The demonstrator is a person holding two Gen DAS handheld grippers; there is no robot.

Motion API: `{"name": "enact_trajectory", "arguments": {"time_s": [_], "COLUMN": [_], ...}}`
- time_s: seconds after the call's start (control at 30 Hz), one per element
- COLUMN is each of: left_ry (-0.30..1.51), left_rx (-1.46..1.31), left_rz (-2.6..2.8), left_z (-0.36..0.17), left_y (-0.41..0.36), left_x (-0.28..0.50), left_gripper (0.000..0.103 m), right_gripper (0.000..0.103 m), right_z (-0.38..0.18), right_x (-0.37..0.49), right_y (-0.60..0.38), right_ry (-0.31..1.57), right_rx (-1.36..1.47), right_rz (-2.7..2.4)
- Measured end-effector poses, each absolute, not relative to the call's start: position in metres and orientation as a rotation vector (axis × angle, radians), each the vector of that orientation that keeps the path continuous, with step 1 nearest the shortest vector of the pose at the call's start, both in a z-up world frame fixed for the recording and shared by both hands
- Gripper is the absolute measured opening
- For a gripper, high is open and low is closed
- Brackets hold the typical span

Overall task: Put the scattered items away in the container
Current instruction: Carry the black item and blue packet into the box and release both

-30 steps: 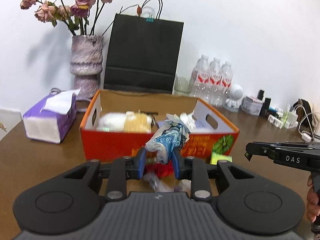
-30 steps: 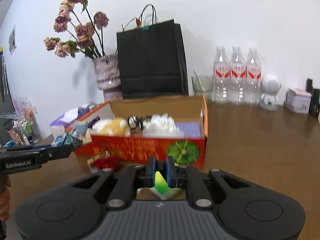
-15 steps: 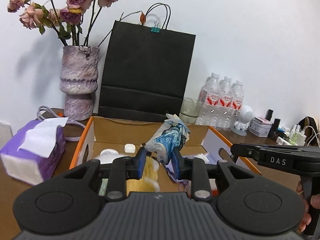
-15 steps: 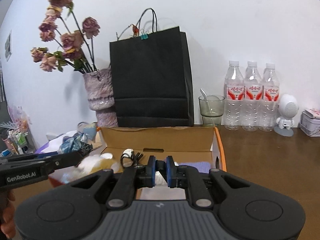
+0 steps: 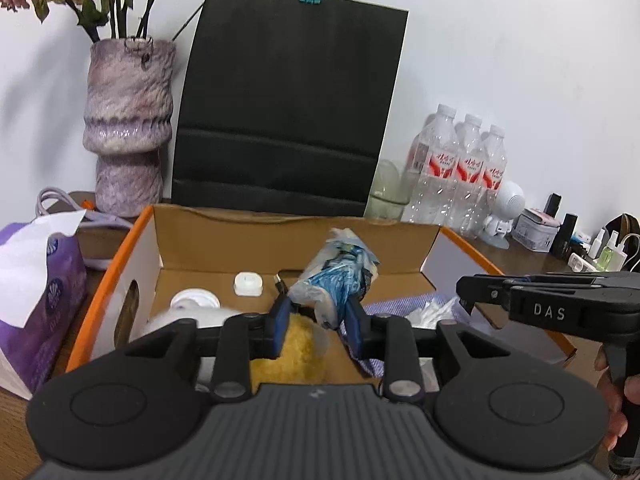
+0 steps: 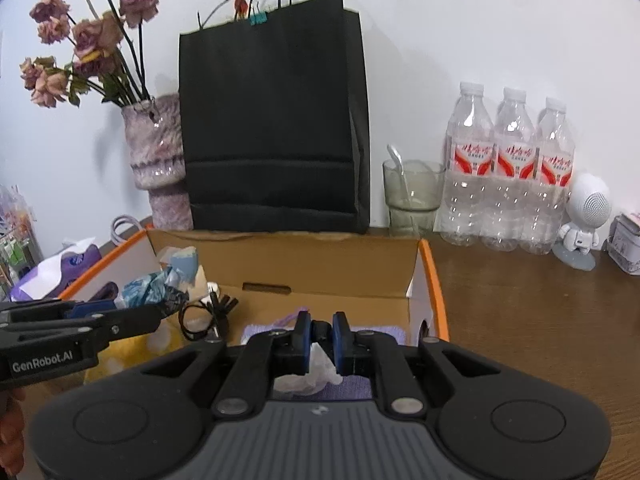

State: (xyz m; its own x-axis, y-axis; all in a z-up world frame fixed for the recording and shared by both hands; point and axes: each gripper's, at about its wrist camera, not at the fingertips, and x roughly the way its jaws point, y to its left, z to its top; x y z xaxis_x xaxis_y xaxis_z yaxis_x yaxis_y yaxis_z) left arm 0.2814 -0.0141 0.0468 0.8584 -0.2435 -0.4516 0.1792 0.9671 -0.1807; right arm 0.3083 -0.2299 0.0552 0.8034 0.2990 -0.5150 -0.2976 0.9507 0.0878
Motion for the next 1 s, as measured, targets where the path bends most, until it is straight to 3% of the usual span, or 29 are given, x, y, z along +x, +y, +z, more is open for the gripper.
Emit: {"name": "enact_trajectory", "arguments": {"time_s": [0.07,0.1,0.13,0.17,1.0], "left_ry": [0.486,0.486,0.485,0.476,0.436], "left_rx": [-0.143,-0.144,-0.14,-0.13,-0.123], "left_rz": [-0.212,-0.199,-0.175,-0.148,-0.103], "left_z": [0.047,0.048,0.049,0.05,0.074], "left_y": [-0.013,-0.012,-0.013,-0.013,0.016], "left_x": [0.28,0.279,0.279,0.277,0.256], "left_gripper": [0.066,0.092,0.103,0.103,0.103], "right_gripper": [0.031,0.062,0.092,0.102,0.103], "right_z": [0.053,0.053,0.053,0.053,0.079], "right_x": [0.31,0.31,0.31,0.309,0.287], "right_y": [-0.23,-0.231,-0.23,-0.23,-0.232], "right_ry": [0.568,0.574,0.572,0.563,0.531], "right_rx": [0.019,0.029,0.031,0.028,-0.013], "right_rz": [0.324,0.323,0.319,0.313,0.287]}}
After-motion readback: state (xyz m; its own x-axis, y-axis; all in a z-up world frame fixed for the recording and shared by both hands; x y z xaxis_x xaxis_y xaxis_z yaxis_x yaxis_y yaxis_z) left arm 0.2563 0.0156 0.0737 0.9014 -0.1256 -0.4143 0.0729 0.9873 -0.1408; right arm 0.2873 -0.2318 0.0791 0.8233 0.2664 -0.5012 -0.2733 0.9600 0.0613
